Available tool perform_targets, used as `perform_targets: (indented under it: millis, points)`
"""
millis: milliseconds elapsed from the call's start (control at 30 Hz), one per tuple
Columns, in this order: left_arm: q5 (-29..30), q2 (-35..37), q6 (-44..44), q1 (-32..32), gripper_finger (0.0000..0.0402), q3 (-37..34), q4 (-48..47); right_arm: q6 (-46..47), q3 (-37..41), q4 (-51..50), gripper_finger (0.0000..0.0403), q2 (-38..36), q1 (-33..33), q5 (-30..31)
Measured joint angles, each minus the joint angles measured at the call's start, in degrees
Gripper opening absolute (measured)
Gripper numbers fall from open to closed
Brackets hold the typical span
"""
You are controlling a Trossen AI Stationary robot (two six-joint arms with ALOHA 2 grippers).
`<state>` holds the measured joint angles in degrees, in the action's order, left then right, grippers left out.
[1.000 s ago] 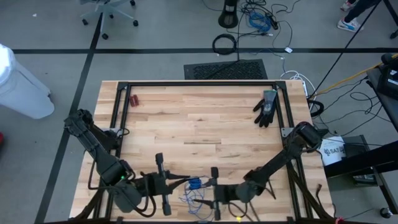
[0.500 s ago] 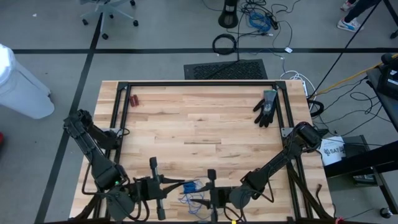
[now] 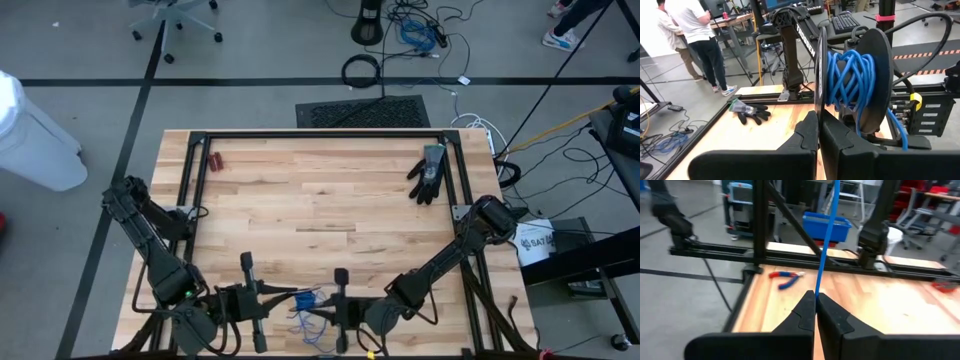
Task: Coil cords
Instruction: Coil the blue wire onto a spool
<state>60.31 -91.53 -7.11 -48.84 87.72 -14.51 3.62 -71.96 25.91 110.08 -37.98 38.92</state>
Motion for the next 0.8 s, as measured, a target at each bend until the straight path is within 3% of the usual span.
perform_targets:
  millis: [133, 400, 667, 800]
  points:
    - [0.0, 0.0, -0.1, 0.0, 0.0006, 0.0, -0.9, 0.1, 0.0, -3.6, 0.0001, -1.9, -0.8, 2.4]
    - [-0.1, 0.0, -1.5, -1.1, 0.0006, 0.0, -5.7, 10.4, 0.0, -16.8, 0.0000, -9.5, -2.5, 8.1]
    - [0.0, 0.0, -1.5, -1.6, 0.0006, 0.0, -9.6, 11.7, 0.0, -18.6, 0.0000, -14.0, -5.9, 8.0]
    - [3.4, 0.0, -1.6, -1.6, 0.0006, 0.0, -11.0, 11.6, 0.0, -18.6, 0.0000, -15.4, -7.8, 8.0]
